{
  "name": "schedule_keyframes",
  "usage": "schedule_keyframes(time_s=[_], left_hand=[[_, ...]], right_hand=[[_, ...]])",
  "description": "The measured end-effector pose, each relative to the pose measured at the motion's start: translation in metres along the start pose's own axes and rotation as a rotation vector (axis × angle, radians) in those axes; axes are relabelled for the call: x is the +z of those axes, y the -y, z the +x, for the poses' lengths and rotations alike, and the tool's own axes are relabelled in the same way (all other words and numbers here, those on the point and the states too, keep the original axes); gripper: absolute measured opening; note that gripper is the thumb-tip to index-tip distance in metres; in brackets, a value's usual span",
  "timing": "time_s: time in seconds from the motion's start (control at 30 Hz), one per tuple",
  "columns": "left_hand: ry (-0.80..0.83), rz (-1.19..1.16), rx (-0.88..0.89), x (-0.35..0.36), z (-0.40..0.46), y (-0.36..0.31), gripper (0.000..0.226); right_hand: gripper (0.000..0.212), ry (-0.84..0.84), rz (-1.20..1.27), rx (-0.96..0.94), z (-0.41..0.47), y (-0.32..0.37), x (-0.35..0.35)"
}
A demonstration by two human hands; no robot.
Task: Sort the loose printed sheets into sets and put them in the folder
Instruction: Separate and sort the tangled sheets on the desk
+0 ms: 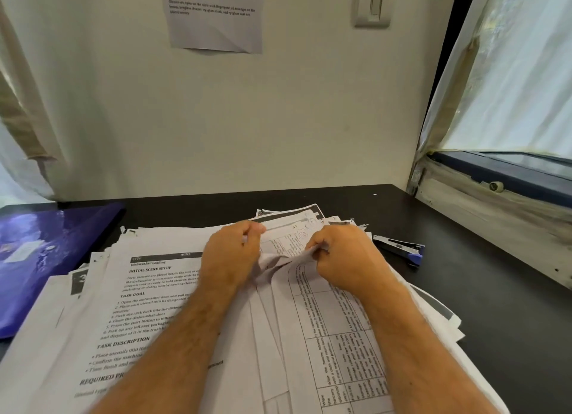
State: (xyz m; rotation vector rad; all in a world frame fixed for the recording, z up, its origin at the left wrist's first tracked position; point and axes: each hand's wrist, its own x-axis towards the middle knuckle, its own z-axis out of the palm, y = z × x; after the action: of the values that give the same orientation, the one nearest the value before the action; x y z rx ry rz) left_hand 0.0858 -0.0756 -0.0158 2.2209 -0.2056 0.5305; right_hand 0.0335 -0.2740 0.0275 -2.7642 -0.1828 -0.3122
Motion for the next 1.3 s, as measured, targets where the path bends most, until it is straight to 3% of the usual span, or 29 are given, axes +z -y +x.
schedule_keyframes(time_s=[0.03, 0.1, 0.2, 0.43, 0.53, 0.63, 0.73, 0.93, 1.0, 1.07, 1.17, 1.3], left_hand=[[0.064, 0.192, 0.014, 0.001, 0.003, 0.003, 0.03], [0.179, 0.347, -0.013, 0.003, 0.009, 0.01, 0.045], [0.26, 0.4, -0.087, 0.004, 0.014, 0.016, 0.052], [0.295, 0.53, -0.076, 0.005, 0.012, 0.014, 0.058], [0.287, 0.502, -0.09, 0.004, 0.01, 0.011, 0.052], [0.217, 0.378, -0.077, 0.003, 0.011, 0.009, 0.027], [0.101, 0.296, 0.004, -0.001, 0.013, 0.01, 0.01], [-0.025, 0.339, 0.398, -0.007, 0.002, -0.003, 0.021], [0.008, 0.338, 0.518, -0.006, -0.002, -0.009, 0.013], [0.039, 0.296, 0.565, -0.006, -0.005, -0.013, 0.017], [0.07, 0.263, 0.478, -0.005, -0.009, -0.023, 0.036], [0.038, 0.365, 0.313, -0.005, -0.006, -0.02, 0.045]], right_hand=[[0.021, 0.022, 0.014, 0.016, -0.001, -0.001, 0.0], [0.019, 0.06, 0.035, 0.035, -0.001, -0.003, -0.001], [0.019, 0.075, 0.068, 0.051, -0.004, -0.004, -0.003], [0.02, 0.064, 0.054, 0.021, -0.007, -0.002, -0.004], [0.019, 0.047, 0.044, 0.009, -0.008, 0.0, -0.005], [0.019, 0.041, 0.044, 0.009, -0.008, 0.002, -0.006], [0.02, -0.018, 0.032, -0.008, -0.009, 0.004, -0.007], [0.053, -0.171, -0.007, -0.066, -0.009, 0.012, 0.002], [0.046, -0.201, -0.037, -0.063, -0.007, 0.012, 0.003], [0.023, -0.176, -0.04, -0.059, -0.005, 0.012, 0.002], [0.018, -0.015, -0.048, 0.033, -0.006, 0.009, 0.003], [0.02, 0.036, -0.019, 0.075, -0.008, 0.01, 0.001]])
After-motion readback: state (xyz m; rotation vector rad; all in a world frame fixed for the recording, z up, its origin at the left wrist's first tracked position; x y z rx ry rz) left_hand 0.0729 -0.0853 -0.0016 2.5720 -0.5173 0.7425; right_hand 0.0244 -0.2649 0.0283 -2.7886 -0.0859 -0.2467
